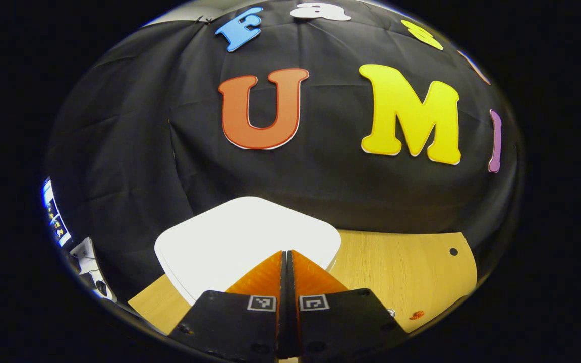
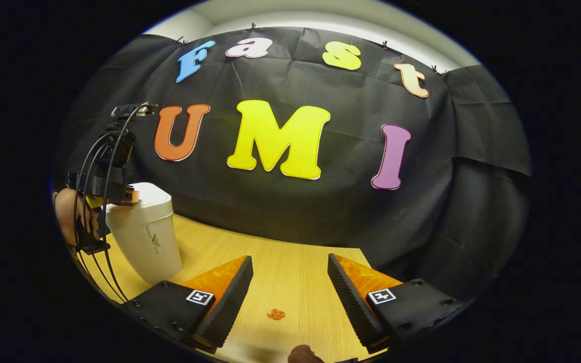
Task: Press the lid of the desktop garbage bin to open it, pick up the crumpled paper on the desktop and throw it into the bin, then pick up the pop can on the desktop and drop it into the bin, and finally close the garbage bin lid.
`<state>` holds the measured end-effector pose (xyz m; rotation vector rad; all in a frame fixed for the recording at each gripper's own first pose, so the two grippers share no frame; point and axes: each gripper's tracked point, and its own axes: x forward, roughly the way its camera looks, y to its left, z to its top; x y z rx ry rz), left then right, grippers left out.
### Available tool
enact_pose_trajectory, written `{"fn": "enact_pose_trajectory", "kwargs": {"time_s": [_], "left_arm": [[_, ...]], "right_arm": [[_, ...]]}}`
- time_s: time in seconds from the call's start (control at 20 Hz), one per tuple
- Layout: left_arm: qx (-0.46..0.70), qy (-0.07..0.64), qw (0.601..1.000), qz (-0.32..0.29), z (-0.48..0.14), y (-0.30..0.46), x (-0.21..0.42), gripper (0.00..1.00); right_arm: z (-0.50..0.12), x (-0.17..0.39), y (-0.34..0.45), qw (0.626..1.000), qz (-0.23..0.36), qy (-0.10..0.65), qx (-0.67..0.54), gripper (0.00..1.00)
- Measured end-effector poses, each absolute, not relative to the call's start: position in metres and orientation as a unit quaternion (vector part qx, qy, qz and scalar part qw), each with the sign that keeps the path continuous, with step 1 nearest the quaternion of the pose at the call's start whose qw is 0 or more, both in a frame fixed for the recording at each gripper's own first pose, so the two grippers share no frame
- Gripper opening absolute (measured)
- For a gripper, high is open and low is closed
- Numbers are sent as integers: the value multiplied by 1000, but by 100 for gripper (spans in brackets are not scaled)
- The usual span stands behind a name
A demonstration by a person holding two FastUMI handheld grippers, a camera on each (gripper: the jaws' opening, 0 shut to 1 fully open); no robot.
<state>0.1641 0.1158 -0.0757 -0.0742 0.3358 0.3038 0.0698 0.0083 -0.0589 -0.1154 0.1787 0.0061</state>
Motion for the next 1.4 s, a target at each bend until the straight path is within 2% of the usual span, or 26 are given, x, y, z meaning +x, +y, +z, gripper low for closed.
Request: {"fn": "enact_pose_trajectory", "kwargs": {"time_s": [0.2,0.25,0.3,0.65,0.9,1.2,1.3,1.4], "left_arm": [[-68,183,969,152,-82,114,165,3],[-70,182,969,151,-81,115,164,7],[-71,178,970,149,-79,115,165,3],[-47,172,971,160,-66,114,154,3],[-22,119,979,165,-24,105,139,4],[-37,111,983,143,-12,71,112,5],[-43,110,984,135,-14,61,104,11],[-46,113,984,127,-20,54,95,23]], "right_arm": [[-62,73,4,994,3,95,-51,95],[-62,74,3,994,3,94,-49,95],[-61,74,2,995,5,92,-48,95],[-61,71,-7,995,12,87,-37,95],[-63,66,-19,996,13,87,-25,95],[-74,59,-33,995,9,98,-7,95],[-78,57,-36,995,7,101,-6,95],[-84,53,-36,994,9,107,-5,95]]}}
